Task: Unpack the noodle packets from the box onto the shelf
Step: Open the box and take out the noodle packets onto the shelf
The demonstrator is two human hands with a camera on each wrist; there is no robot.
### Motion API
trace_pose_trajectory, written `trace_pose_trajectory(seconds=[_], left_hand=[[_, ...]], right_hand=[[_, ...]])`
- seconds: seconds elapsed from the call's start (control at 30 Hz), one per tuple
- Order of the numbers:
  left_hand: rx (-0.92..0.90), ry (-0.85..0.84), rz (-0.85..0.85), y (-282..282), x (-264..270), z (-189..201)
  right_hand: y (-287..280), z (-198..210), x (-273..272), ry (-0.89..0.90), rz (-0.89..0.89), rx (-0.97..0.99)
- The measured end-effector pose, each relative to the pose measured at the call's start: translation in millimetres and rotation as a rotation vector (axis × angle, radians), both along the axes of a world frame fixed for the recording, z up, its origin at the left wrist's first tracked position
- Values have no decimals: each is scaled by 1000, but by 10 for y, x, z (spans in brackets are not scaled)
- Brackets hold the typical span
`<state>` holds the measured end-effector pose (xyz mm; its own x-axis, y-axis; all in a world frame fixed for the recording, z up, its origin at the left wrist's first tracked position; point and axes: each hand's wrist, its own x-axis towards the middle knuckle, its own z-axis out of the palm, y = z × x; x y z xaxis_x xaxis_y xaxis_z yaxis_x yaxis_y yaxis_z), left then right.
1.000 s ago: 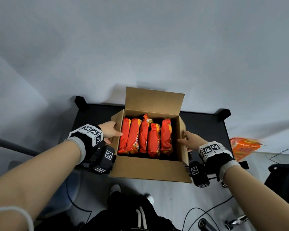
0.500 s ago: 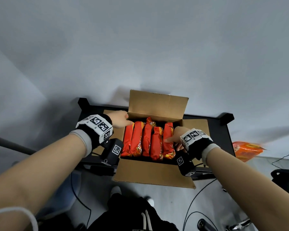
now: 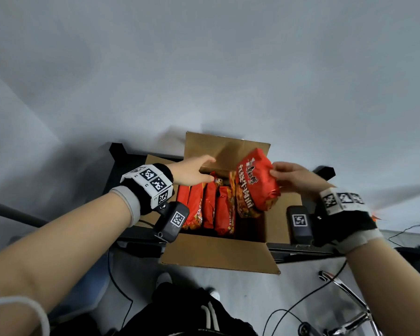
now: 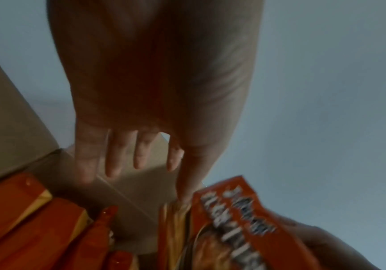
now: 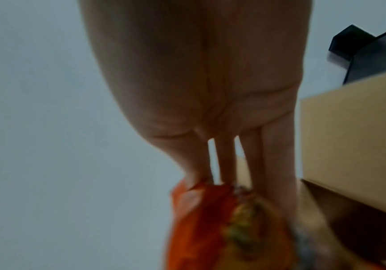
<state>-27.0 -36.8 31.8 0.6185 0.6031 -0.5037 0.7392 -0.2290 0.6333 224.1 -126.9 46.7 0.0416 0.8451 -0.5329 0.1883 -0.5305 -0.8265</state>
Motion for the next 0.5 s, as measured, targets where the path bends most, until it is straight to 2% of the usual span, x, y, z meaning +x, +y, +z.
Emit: trace_pose_trajectory(seconds=[0.07,0.17,0.27,0.4,0.5], left_hand=[[-28,-63,-4,-15,89,64],[-72,-193,62,9,154,109],[-230,-317,178,34,129,155],[-118,-377,214,84,77,286],[-181,-389,211,136,0,365]], right_hand=[[-41,187,70,181,-11,92],[-24,285,83,312,27,175],[37,241,75,330,68,201],[137,245,-6,297,166,194],[259,325,-177,230,206,196]])
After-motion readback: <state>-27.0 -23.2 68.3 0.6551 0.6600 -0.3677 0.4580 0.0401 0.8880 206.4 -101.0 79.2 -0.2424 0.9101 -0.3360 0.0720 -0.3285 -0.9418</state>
